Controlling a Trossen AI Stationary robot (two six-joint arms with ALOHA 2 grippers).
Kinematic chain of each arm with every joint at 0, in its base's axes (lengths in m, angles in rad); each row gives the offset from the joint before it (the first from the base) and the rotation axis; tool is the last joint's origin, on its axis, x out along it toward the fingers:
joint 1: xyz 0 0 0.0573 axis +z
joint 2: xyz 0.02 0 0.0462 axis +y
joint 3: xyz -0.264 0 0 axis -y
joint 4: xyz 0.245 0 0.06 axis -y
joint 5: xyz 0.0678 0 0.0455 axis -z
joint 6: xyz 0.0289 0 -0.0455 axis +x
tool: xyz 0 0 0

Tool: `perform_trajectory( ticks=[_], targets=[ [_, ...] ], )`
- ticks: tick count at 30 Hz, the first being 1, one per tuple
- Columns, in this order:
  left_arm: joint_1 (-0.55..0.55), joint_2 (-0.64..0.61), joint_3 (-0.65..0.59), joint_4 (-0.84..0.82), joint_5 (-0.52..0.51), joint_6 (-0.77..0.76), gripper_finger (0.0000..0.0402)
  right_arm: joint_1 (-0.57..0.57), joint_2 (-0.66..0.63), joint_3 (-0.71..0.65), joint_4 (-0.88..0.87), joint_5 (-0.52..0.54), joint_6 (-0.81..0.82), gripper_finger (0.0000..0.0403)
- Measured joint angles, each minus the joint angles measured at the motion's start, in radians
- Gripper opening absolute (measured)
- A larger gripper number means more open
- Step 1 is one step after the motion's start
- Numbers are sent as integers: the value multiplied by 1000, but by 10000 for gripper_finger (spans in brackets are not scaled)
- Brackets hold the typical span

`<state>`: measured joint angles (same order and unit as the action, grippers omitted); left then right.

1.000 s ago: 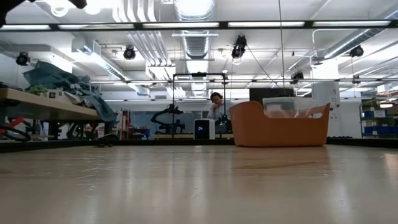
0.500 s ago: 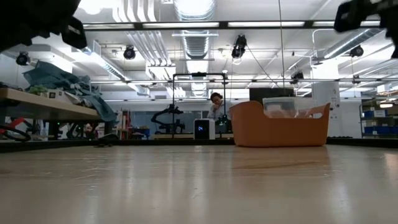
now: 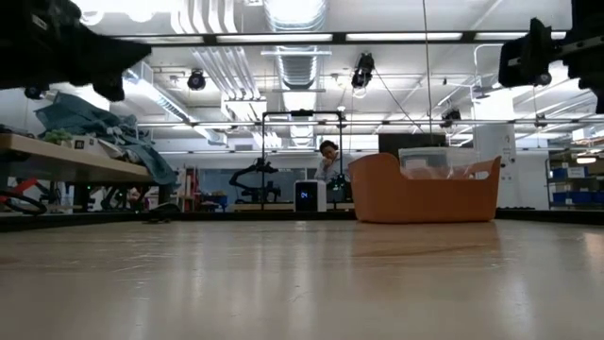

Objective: Roll bandage
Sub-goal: Return to Home Position

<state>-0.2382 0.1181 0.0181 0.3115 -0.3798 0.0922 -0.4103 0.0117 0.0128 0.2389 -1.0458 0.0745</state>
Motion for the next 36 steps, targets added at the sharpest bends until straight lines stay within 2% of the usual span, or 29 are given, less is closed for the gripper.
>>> perform_trajectory(
  ticks=[3, 10, 19, 27, 36],
  targets=[
    [0, 8, 0, -8, -65, 0, 0, 0, 4, 0, -4, 0, -8, 277],
    [0, 51, 0, -49, -49, 82, 0, 0, 4, -1, -124, -5, -85, 286],
    [0, 91, 0, -15, -49, 83, 0, 0, 4, -2, -131, -1, -73, 302],
    [0, 139, 0, -14, -48, 83, 0, 0, 4, -2, -130, 3, 112, 302],
    [0, 204, 0, -14, -48, 83, 0, 0, 4, -3, -130, 2, 135, 288]
  ],
)
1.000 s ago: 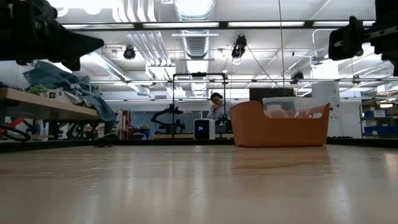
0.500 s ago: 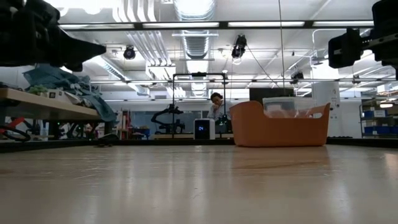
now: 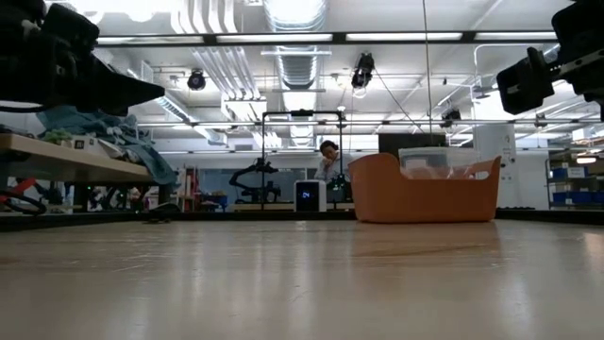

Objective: Roll bandage
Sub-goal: Return to Home Position

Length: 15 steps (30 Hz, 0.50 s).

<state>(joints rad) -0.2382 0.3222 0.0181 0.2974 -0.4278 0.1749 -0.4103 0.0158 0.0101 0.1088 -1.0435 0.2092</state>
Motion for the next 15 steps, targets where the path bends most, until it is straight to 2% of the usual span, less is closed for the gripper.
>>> perform_trajectory(
  ticks=[9, 11, 13, 15],
  targets=[
    [0, 63, 0, 0, 0, 0, 0, 106, -15, 0, 0, -3, 27, 283],
    [0, 74, 0, 0, 0, 0, 0, 134, -15, 0, -7, 3, -11, 286],
    [0, 86, 0, 0, 0, 0, 0, 159, -15, 0, -7, 6, -179, 290],
    [0, 99, 0, 0, 0, 0, 0, 181, -15, 0, -20, 55, -411, 295]
  ],
)
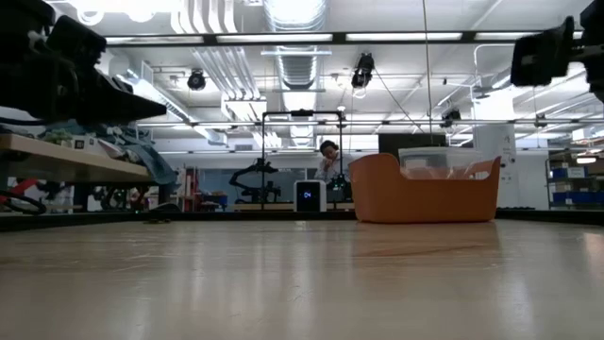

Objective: Roll bandage
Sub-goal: Return to Home Position

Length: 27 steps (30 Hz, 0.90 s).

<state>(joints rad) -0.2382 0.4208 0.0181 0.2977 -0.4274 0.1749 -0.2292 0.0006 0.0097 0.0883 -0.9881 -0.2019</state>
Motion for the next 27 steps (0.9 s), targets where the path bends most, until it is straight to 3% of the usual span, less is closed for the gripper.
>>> perform_trajectory(
  ticks=[3, 10, 27],
  targets=[
    [0, 15, 0, 0, 0, 0, 0, 18, 8, 0, -7, 130, -182, 300],
    [0, 49, 0, 0, 0, 0, 0, 20, 40, 0, 50, 190, 43, 307],
    [0, 116, 0, 0, 0, 0, 0, 20, 42, 0, 49, 204, 53, 284]
  ],
)
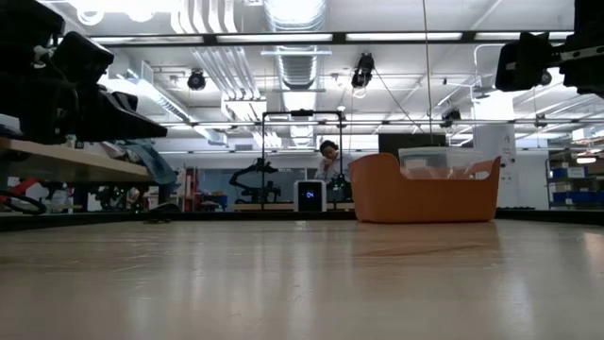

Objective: Roll bandage
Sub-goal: Return to Home Position

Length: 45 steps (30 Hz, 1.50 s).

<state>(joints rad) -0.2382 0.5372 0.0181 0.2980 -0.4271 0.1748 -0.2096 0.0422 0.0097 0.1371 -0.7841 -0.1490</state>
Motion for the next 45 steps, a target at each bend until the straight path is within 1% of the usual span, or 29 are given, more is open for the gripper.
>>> perform_trajectory(
  ticks=[4, 11, 26, 45],
  targets=[
    [0, 13, 0, 0, 0, 0, 0, 0, 0, 0, 0, 0, 5, 279],
    [0, 34, 0, 1, 0, 0, 0, 0, 0, 0, 2, 0, 77, 275],
    [0, 67, 0, 0, 0, 0, 0, 0, 0, 0, 2, 0, 141, 310],
    [0, 90, 0, 0, 0, 0, 0, 0, 0, 0, 1, 0, 149, 310]
  ],
)
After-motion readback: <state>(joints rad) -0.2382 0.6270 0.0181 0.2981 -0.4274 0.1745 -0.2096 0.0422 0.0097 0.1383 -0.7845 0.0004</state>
